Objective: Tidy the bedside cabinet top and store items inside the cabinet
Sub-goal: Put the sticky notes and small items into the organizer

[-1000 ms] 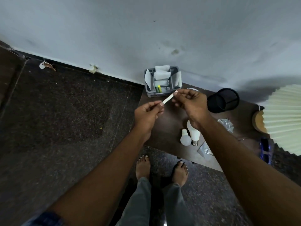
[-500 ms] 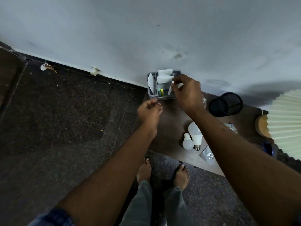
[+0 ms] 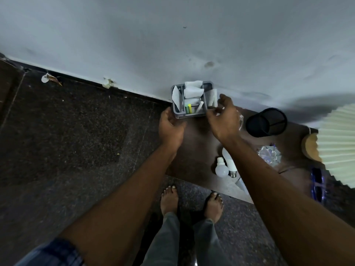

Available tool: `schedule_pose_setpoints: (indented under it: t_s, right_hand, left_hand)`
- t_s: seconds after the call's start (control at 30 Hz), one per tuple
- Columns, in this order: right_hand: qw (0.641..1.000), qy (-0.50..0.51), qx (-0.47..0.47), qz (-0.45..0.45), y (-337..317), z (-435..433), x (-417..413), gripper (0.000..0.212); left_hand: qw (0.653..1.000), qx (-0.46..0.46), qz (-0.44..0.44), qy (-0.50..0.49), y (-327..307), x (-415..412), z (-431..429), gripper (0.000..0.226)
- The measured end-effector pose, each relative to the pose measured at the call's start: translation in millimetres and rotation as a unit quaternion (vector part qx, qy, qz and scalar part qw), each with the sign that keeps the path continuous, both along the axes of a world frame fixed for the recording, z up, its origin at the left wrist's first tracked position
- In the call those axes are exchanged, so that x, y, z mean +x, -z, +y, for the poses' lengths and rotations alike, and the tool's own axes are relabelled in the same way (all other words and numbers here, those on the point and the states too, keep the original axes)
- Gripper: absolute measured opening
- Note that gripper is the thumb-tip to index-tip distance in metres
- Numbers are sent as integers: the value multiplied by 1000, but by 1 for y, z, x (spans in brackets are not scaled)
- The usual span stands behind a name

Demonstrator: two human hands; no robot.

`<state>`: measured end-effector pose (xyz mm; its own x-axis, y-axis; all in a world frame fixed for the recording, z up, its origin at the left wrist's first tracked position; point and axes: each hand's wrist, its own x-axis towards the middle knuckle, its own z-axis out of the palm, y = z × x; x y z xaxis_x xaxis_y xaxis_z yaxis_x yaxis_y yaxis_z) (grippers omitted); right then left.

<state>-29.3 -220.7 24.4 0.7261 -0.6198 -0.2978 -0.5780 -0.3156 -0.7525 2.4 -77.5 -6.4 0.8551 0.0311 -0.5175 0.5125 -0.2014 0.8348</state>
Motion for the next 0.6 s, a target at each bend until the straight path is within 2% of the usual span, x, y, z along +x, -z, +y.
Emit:
schedule_pose_setpoints:
  t_s: [0.17, 0.33, 0.6]
  right_hand:
    - [999, 11, 38, -22, 5, 9, 1, 31]
    - [997, 53, 50, -15, 14, 18, -7, 39]
    - [995, 68, 69, -7, 19, 28, -24, 47]
  left_hand:
    - [999, 3, -6, 44, 4, 7, -2, 63]
    - [999, 9, -7, 49, 3, 10, 1, 60]
    - [997, 24, -16, 65, -3, 11, 4, 57]
